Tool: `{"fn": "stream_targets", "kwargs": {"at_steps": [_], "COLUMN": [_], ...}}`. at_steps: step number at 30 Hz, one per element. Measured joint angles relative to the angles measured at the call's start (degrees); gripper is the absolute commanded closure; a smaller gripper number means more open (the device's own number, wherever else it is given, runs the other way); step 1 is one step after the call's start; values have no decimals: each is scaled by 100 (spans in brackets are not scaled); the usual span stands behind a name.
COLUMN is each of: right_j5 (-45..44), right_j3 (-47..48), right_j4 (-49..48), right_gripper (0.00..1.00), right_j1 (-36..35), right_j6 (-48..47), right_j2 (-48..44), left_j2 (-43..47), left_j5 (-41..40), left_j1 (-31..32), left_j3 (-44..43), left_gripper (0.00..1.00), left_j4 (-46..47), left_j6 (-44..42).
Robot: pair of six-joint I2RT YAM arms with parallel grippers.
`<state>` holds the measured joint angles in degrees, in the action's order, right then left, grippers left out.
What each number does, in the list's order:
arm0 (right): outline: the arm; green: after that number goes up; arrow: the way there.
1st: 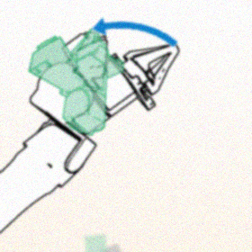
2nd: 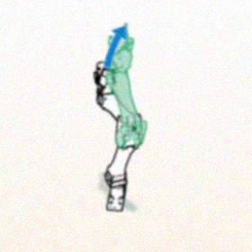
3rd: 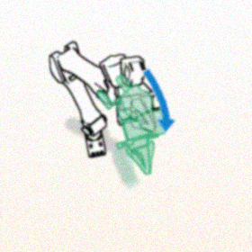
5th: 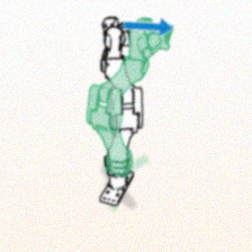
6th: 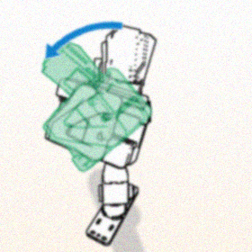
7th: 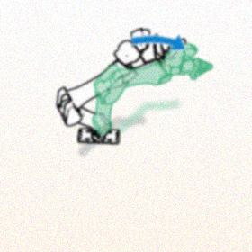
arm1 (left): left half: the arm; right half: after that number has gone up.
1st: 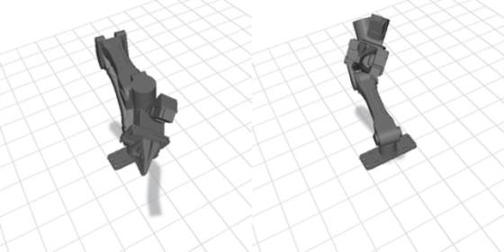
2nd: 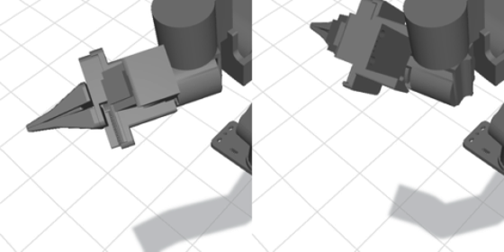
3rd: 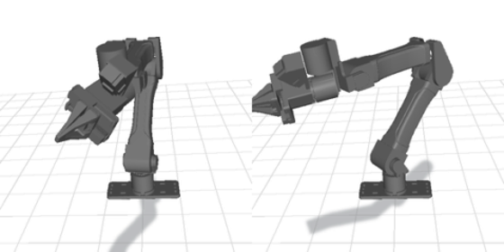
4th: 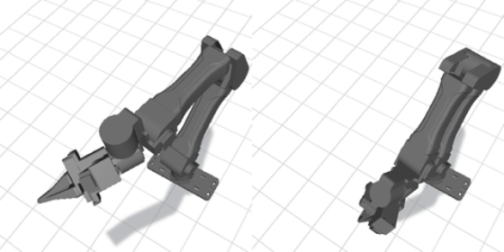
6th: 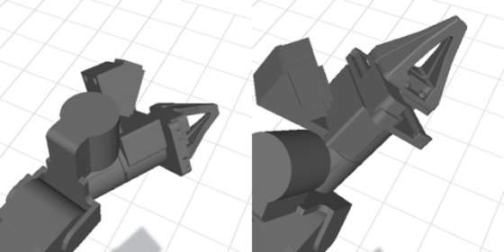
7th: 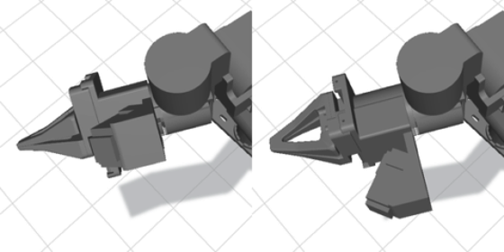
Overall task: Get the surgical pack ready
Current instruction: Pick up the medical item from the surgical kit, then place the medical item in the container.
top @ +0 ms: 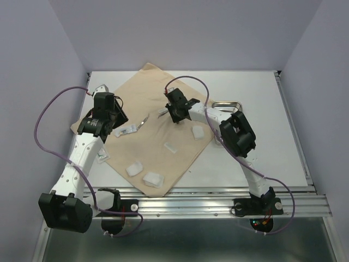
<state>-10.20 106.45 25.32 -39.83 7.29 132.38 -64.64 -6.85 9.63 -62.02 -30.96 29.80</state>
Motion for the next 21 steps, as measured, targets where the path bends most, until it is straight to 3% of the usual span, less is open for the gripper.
{"fn": "stream_targets", "kwargs": {"at_steps": [1, 8, 21], "right_j5": [-17, -177, -1099], "right_j3": [-7, -378, -2149], "right_j4": [-4, -35, -398], "right_gripper": [89, 92, 91], "right_j1": [-4, -74, 168], "right_j6": [9, 50, 284], "right_j2": [0, -334, -2798], "left_j2": [20, 42, -24], "left_j5": [9, 52, 122], "left_j1": [0, 0, 0], "left_j3": [0, 0, 0], "left_gripper": [58, 58, 58], "left_j4": [0, 2, 74], "left_j6": [0, 0, -33]}}
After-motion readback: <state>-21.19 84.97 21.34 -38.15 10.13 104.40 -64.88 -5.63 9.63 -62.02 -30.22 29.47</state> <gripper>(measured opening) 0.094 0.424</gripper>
